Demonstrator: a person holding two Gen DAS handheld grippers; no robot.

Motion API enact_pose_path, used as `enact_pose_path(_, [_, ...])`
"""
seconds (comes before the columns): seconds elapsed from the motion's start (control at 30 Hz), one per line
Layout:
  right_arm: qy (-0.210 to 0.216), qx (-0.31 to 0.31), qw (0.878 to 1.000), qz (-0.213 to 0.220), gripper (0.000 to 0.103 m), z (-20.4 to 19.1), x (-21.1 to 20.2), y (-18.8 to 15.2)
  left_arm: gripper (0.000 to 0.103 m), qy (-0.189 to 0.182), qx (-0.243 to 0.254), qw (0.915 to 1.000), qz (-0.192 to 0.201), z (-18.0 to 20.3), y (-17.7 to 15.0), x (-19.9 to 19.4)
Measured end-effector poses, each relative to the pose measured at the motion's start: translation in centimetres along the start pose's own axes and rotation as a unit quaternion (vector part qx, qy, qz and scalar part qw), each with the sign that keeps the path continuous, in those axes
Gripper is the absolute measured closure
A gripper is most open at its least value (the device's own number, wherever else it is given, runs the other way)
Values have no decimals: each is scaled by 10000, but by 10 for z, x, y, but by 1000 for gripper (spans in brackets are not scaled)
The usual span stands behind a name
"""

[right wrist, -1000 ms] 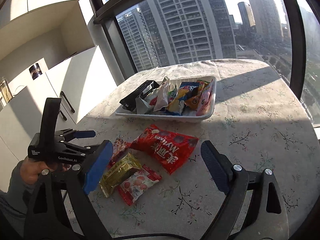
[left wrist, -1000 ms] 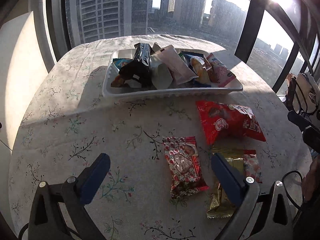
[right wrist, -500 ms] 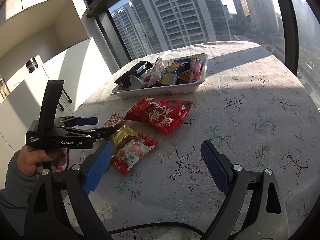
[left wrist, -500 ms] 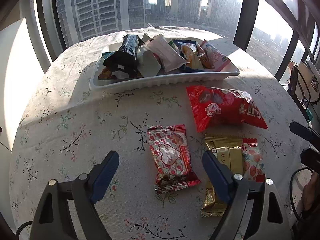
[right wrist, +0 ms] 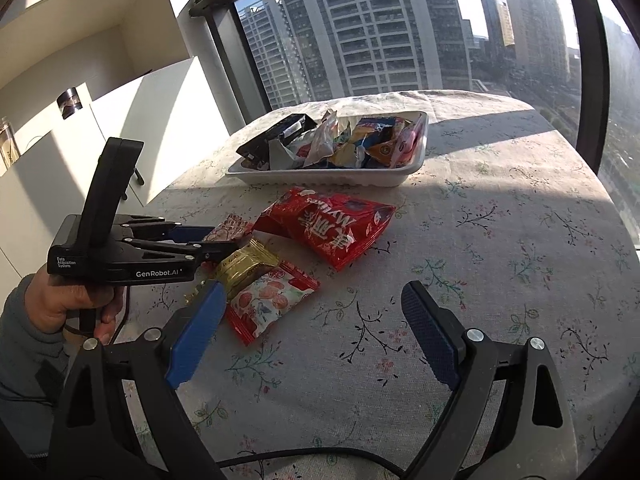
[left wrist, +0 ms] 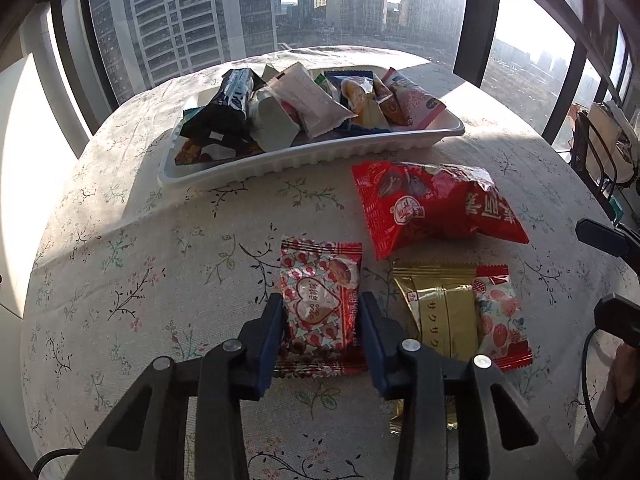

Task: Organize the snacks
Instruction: 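Grasp the red heart-print wrapper with the left gripper, then grasp the red Mylikes bag with the right gripper while the left gripper holds the heart wrapper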

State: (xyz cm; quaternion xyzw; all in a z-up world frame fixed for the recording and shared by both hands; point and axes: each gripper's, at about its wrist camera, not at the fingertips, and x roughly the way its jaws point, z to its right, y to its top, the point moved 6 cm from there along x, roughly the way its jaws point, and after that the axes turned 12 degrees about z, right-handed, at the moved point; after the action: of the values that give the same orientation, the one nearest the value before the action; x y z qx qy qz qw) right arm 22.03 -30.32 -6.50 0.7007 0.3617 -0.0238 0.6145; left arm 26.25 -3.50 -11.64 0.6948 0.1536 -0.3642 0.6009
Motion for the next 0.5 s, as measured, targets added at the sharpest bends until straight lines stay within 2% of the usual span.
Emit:
enact_pose_path(0.17, [233, -737, 9968, -186, 14, -12, 10, 15, 68, -150, -159, 9998, 9, -4, -3, -5])
enact_pose_path(0.33, [565, -1395, 9869, -586, 14, -20, 37, 29, 70, -255, -376, 9989, 82, -14, -8, -13])
enact_pose_path(0.5, [574, -1761, 9775, -1007, 14, -13, 74, 46, 69, -344, -616, 9974, 134, -28, -14, -22])
